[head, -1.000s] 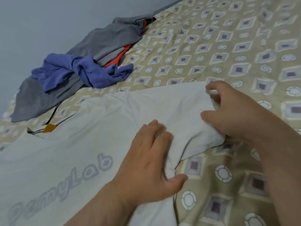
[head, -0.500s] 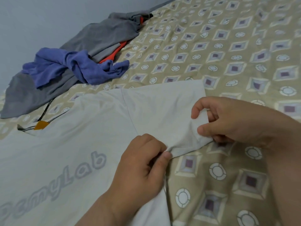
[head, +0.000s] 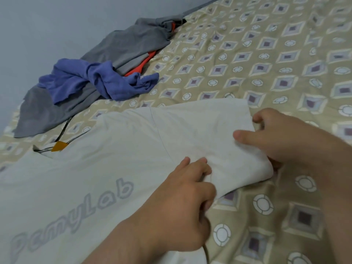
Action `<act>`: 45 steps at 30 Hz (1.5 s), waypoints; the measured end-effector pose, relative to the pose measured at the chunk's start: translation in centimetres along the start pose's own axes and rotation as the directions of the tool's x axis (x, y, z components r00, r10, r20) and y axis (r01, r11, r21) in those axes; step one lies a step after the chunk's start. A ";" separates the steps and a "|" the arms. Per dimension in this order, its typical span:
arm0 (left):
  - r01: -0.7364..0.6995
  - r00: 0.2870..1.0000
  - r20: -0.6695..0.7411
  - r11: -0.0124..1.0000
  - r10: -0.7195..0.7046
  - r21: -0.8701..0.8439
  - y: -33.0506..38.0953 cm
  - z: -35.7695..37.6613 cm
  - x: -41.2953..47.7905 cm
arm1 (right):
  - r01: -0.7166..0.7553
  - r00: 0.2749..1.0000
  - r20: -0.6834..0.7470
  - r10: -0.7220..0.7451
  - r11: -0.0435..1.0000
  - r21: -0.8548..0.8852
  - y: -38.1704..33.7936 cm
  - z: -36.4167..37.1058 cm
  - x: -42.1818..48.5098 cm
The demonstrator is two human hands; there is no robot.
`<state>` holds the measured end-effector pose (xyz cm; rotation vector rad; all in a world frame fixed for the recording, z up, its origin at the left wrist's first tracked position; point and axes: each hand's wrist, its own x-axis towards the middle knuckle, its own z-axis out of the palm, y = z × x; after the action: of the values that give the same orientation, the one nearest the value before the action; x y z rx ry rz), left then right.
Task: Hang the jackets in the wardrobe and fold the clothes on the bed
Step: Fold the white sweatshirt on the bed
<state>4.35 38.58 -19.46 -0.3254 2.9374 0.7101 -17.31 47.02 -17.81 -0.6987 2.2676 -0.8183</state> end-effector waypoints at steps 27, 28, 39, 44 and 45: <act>0.202 0.688 0.215 -0.102 -0.693 -0.974 -2.1 -3.9 8.1 | -0.260 0.749 0.437 -0.498 0.386 0.885 -1.4 4.6 -0.7; 0.181 0.670 0.235 -0.152 -0.704 -0.972 -2.5 -3.8 8.0 | -0.247 0.737 0.452 -0.502 0.423 0.872 -1.4 4.5 -0.8; 0.045 0.647 -0.060 0.116 -0.760 -0.992 -4.0 -2.6 7.5 | -0.010 0.534 0.596 -0.600 0.700 0.714 -1.1 3.7 -1.7; -0.027 0.549 -0.010 -0.006 -0.836 -1.000 -5.2 -2.5 8.4 | 0.058 0.829 0.342 -0.443 0.676 0.734 -0.7 1.7 -0.7; -0.042 0.534 -0.001 -0.025 -0.845 -0.999 -5.4 -2.4 8.5 | 0.093 0.877 0.284 -0.386 0.719 0.689 -0.5 1.5 -0.5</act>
<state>-2.82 31.19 -20.98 -1.9587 1.6370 2.7392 -15.76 46.47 -18.21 -0.7426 1.3640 -1.3644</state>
